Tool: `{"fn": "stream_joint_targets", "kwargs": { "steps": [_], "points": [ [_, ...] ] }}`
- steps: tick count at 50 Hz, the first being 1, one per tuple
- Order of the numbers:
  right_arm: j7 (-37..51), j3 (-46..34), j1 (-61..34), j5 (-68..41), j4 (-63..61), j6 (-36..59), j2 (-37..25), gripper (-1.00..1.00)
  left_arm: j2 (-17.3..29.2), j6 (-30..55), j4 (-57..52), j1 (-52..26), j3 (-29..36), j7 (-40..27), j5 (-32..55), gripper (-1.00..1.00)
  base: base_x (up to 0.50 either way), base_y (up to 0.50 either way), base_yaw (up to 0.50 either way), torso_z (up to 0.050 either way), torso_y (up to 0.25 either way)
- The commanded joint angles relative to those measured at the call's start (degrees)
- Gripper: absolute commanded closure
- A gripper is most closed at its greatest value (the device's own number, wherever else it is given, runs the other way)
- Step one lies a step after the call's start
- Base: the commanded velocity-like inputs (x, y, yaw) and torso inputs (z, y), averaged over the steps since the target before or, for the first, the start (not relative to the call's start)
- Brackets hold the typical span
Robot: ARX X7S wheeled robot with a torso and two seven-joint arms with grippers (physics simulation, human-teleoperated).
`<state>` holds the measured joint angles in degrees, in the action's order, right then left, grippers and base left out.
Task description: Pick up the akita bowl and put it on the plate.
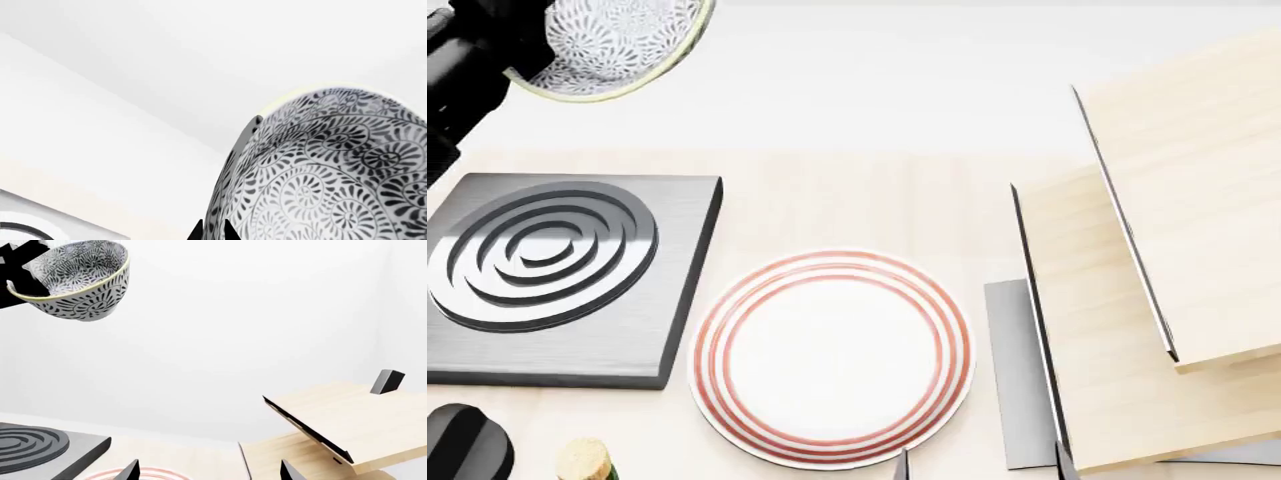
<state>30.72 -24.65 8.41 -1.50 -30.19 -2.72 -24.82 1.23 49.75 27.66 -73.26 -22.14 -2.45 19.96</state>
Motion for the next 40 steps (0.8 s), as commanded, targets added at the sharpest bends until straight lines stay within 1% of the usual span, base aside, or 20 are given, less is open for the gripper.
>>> {"fn": "stream_joint_targets", "kwargs": {
  "steps": [1, 9, 20, 23, 28, 34, 35, 36, 37, 40],
  "points": [
    [0.1, -0.2, -0.2, 0.0, 0.1, 0.1, 0.0, -1.0, 0.1, -4.1, 4.4, 0.5, 2.4, 0.4, 2.7, 1.0, 0.0, 0.0, 0.0, 0.0, 0.0],
    [0.2, -0.2, -0.3, -0.2, 0.2, 0.0, -0.2, -1.0, 0.3, -7.0, 8.9, -0.5, 5.5, 1.0, 2.5, 1.0, 0.0, 0.0, 0.0, 0.0, 0.0],
    [0.2, -0.4, -0.4, -0.1, 0.3, 0.0, -0.2, -1.0, 0.5, -8.4, 11.0, -0.1, 9.3, 2.2, 2.7, 1.0, 0.0, 0.0, 0.0, 0.0, 0.001],
    [0.3, -0.5, -0.4, 0.0, 0.4, -0.2, -0.3, -1.0, 0.8, -10.4, 14.7, -0.8, 10.5, 3.8, 2.3, 1.0, 0.0, 0.0, 0.0, 0.0, 0.0],
    [0.3, -0.5, -0.4, -0.1, 0.5, -0.2, -0.3, -1.0, 1.0, -12.2, 16.8, -0.9, 12.0, 4.5, 1.9, 1.0, 0.0, 0.0, 0.0, 0.0, 0.0],
    [0.3, -0.7, -0.5, 0.0, 0.6, -0.1, -0.3, -1.0, 1.0, -12.4, 16.1, -0.1, 14.4, 5.6, 1.6, 1.0, 0.0, 0.0, 0.0, 0.0, 0.0],
    [0.3, -0.7, -0.5, -0.1, 0.6, -0.1, -0.3, -1.0, 1.0, -12.2, 15.6, 0.1, 15.2, 6.6, 1.6, 1.0, 0.0, 0.0, 0.0, 0.0, 0.0],
    [0.3, -0.8, -0.5, 0.0, 0.6, -0.1, -0.3, -1.0, 1.0, -11.2, 15.2, 0.1, 14.8, 6.5, 2.4, 1.0, 0.0, 0.0, 0.0, 0.0, 0.01],
    [0.4, -0.7, -0.5, -0.1, 0.5, 0.0, -0.3, -1.0, 1.1, -11.4, 14.2, 0.6, 16.3, 6.5, 1.5, 1.0, 0.0, 0.0, 0.0, 0.0, 0.0],
    [0.4, -0.8, -0.6, -0.1, 0.8, -0.1, -0.2, -1.0, 1.2, -10.9, 13.4, 1.1, 17.3, 7.1, 1.7, 1.0, 0.0, 0.0, 0.0, 0.0, -0.064]
  ]
}}
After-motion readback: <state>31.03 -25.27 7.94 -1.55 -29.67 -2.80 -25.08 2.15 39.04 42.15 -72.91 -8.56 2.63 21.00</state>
